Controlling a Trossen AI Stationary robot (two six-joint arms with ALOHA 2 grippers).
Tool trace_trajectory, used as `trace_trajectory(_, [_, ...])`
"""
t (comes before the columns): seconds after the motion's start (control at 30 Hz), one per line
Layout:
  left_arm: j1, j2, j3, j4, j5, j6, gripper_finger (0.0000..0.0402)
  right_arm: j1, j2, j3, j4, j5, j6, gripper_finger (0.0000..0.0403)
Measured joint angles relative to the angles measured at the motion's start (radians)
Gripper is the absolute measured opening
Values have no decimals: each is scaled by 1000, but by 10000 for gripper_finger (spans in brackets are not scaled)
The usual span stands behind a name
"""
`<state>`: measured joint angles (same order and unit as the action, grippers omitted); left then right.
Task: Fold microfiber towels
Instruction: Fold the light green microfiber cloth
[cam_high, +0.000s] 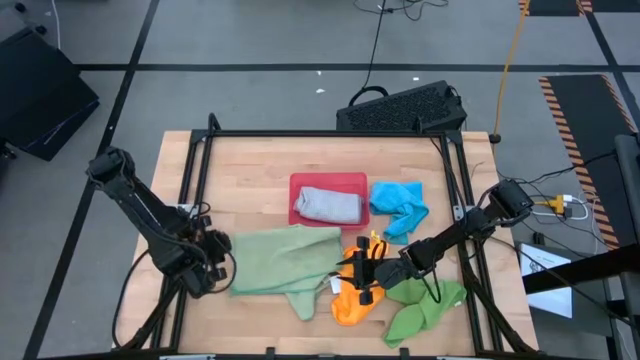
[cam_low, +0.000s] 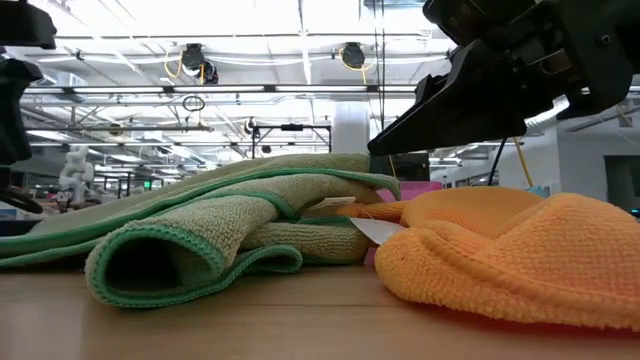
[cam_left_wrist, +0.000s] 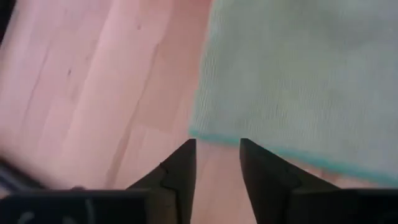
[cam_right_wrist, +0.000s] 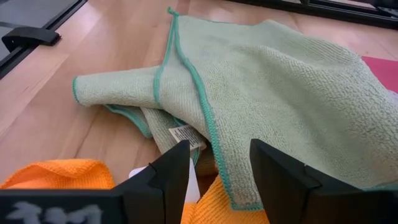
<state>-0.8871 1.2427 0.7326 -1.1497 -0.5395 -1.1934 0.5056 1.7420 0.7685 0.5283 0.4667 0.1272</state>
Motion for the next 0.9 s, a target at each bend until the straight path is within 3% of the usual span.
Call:
trace_trajectory(0.27, [13,0,-9,397,-216,153,131,-13,0,1,73,4,-16,160])
trace_trajectory(0.47, [53,1,-11,923,-351,577,131,-21,-49,1,0,10,-8,160])
trace_trajectory(0.6, [109,19,-11,1180,-318,857,132,-12,-137,1,-157,29,37,160])
trace_trajectory(0.7, [156,58,-11,1286,-265,995,136,-2,-163,1,-253,28,98,160])
trace_trajectory(0.9, [299,171,-6,1382,-161,999,181,0,-138,1,-281,30,145,160])
